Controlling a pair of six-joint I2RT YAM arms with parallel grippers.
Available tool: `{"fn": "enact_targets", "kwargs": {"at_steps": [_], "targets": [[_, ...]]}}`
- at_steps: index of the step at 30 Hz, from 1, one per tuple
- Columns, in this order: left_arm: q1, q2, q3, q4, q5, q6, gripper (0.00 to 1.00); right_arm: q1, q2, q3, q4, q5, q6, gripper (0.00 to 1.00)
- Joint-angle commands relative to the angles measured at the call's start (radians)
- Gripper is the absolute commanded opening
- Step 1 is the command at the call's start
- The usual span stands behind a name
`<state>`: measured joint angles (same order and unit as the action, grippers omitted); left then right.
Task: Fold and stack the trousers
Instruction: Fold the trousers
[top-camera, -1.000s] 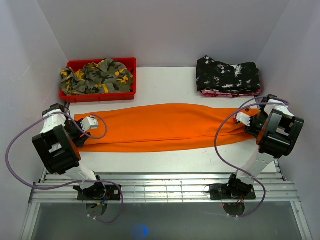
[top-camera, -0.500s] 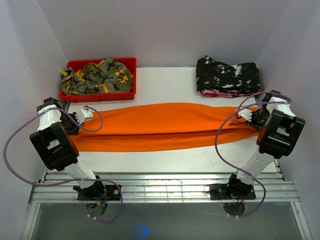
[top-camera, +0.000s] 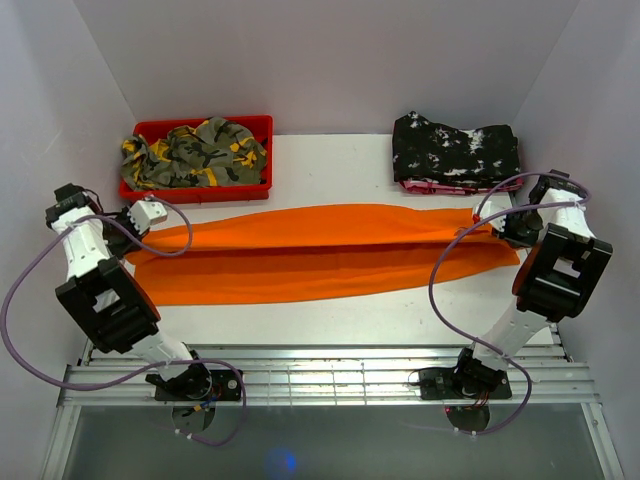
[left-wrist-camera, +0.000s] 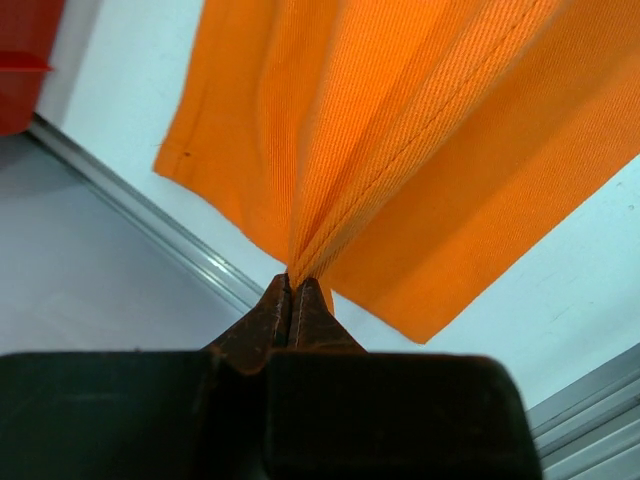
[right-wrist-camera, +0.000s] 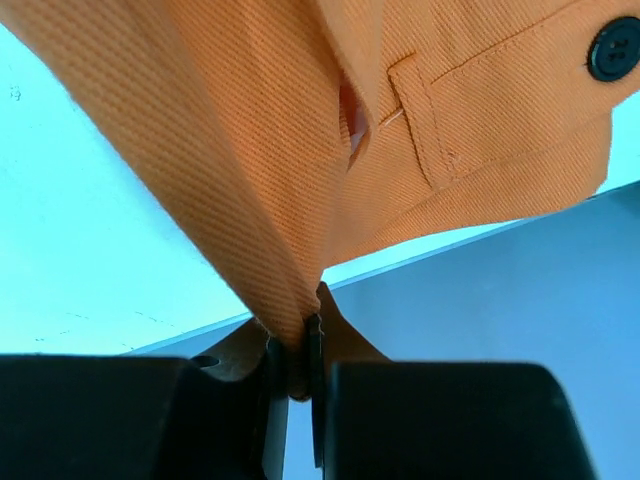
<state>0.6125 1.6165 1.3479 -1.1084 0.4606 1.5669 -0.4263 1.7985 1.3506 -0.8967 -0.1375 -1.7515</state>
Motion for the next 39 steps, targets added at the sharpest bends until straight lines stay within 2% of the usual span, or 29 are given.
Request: {"fn": "enact_targets", "kwargs": {"at_steps": [1,7,11,15,18,22,26,27,28,29,30,31,32,33,34,35,38,39], "targets": [[0.065,-0.095,0.072,0.009,0.006,0.044,0.0,-0.025,-0.051,0.05,0.024,0.009,-0.026,0.08],[0.171,-0.171,0.044,-0.025,0.041,0.146,0.0,-0.04,-0.057,0.038,0.027,0.015,-0.04,0.08],[0.23,-0.191,-0.074,-0.021,0.007,0.22,0.0,-0.046,-0.065,-0.011,0.041,0.042,-0.075,0.08],[0.24,-0.199,-0.315,0.117,-0.074,0.219,0.0,-0.046,-0.071,-0.092,0.074,0.081,-0.103,0.08],[0.242,-0.178,-0.419,0.2,-0.118,0.188,0.0,-0.046,-0.064,-0.126,0.113,0.12,-0.114,0.08],[0.242,-0.086,-0.478,0.292,-0.218,0.124,0.0,-0.046,-0.021,-0.131,0.13,0.147,-0.082,0.08],[0.247,-0.064,-0.413,0.231,-0.214,0.099,0.27,-0.046,-0.014,-0.126,0.127,0.179,-0.082,0.08],[0.253,-0.066,-0.38,0.149,-0.189,0.102,0.4,-0.046,-0.013,-0.125,0.124,0.185,-0.083,0.08],[0.26,-0.073,-0.347,0.113,-0.122,0.09,0.46,-0.046,-0.014,-0.126,0.122,0.193,-0.083,0.08],[0.262,-0.081,-0.31,0.078,-0.085,0.075,0.54,-0.046,-0.016,-0.128,0.122,0.2,-0.085,0.11],[0.262,-0.084,-0.227,0.003,-0.05,0.058,0.83,-0.046,-0.016,-0.134,0.117,0.226,-0.085,0.13],[0.262,-0.086,-0.183,-0.031,0.02,0.036,0.93,-0.048,-0.013,-0.136,0.114,0.234,-0.08,0.22],[0.262,-0.084,-0.137,-0.066,0.048,-0.019,0.98,-0.051,-0.013,-0.133,0.102,0.236,-0.077,0.33],[0.262,-0.08,-0.048,-0.117,0.074,-0.049,0.98,-0.054,-0.014,-0.117,0.085,0.233,-0.072,0.47],[0.26,-0.067,-0.009,-0.125,0.107,-0.092,0.98,-0.054,-0.017,-0.102,0.062,0.222,-0.071,0.68],[0.26,-0.061,0.025,-0.125,0.116,-0.187,0.98,-0.054,-0.019,-0.081,-0.002,0.201,-0.068,0.81],[0.25,-0.03,0.105,-0.099,0.098,-0.35,0.98,-0.037,-0.015,0.028,-0.129,0.092,-0.026,0.86],[0.237,-0.02,0.109,-0.078,0.075,-0.458,0.98,-0.019,-0.008,0.063,-0.164,0.049,-0.01,0.86]]}}
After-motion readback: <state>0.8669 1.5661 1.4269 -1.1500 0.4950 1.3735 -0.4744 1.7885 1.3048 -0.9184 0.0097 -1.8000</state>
